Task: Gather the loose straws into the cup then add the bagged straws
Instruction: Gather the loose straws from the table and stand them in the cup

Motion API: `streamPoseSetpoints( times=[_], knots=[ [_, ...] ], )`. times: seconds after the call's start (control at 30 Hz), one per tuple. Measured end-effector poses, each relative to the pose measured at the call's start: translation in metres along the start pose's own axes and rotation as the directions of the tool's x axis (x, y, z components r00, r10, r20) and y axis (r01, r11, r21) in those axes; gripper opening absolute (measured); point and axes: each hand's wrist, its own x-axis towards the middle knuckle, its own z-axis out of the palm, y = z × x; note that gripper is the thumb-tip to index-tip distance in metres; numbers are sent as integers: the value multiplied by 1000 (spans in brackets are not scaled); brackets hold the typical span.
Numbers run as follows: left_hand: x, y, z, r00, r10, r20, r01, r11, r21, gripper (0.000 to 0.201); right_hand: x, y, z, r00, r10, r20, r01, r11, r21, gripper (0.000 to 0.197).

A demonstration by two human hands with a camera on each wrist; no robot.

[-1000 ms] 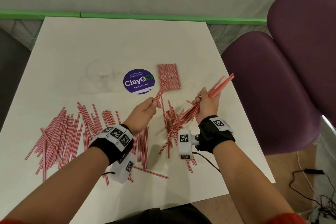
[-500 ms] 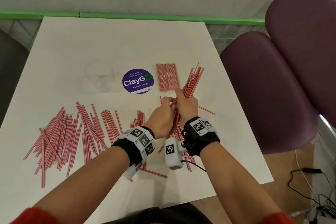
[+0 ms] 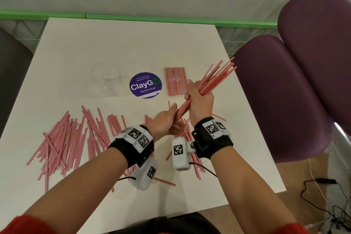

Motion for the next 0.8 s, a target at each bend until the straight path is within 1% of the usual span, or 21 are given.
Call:
streamPoseSetpoints(
  times=[0.07, 0.17, 0.27, 0.33, 0.4, 0.43, 0.47, 0.5, 0.53, 0.57, 0.6, 0.63, 0.7, 0.77, 0.8],
  knots=[
    [0, 4, 0, 1000, -28, -12, 27, 998, -63, 45, -4, 0, 1, 999, -12, 52, 14, 999, -41, 28],
    [-3, 8, 2, 999, -37, 8, 37, 994, -101, 37, -7, 0, 3, 996, -16, 89, 18, 1000, -13, 11],
    [-6, 13, 6, 1000, -22, -20, 17, 979, -202, 33, -12, 3, 4, 994, 49, 98, -46, 998, -31, 16],
    [-5, 15, 6, 999, -25, -34, 15, 963, -270, 34, -14, 5, 7, 989, 102, 103, -95, 993, -69, 3],
    [-4, 14, 4, 997, -79, -2, 75, 953, -293, 42, -14, 8, 7, 987, 139, 84, -130, 986, -105, 21],
    [-6, 15, 2, 994, -107, 14, 107, 961, -255, 48, -13, 10, 7, 988, 137, 75, -127, 984, -125, 29],
    [-7, 16, -1, 994, -107, 3, 107, 981, -160, 51, -12, 12, 6, 990, 125, 64, -114, 982, -149, 36],
    [-7, 18, -5, 997, -70, -25, 69, 997, -21, 53, -11, 14, 4, 992, 113, 62, -101, 980, -174, 39],
    [-7, 21, -10, 998, 14, -59, -6, 993, 120, 55, -11, 16, 3, 991, 113, 65, -97, 974, -206, 40],
    [-5, 27, -15, 987, 132, -89, -111, 970, 215, 56, -11, 17, 3, 990, 119, 79, -98, 967, -236, 38],
    [-5, 34, -19, 963, 253, -97, -222, 943, 249, 56, -13, 19, 4, 986, 130, 104, -98, 959, -267, 36],
    [-6, 42, -21, 930, 356, -88, -327, 914, 240, 57, -14, 22, 5, 979, 144, 143, -97, 951, -293, 34],
    [-7, 60, -20, 853, 519, -61, -500, 844, 194, 58, -18, 28, 8, 960, 163, 226, -75, 933, -353, 35],
    [-9, 76, -13, 760, 644, -87, -619, 759, 203, 57, -22, 31, 12, 933, 169, 318, -26, 912, -410, 35],
    [-9, 81, -11, 712, 695, -106, -656, 711, 255, 53, -23, 32, 14, 921, 175, 349, -10, 904, -427, 35]
  ],
)
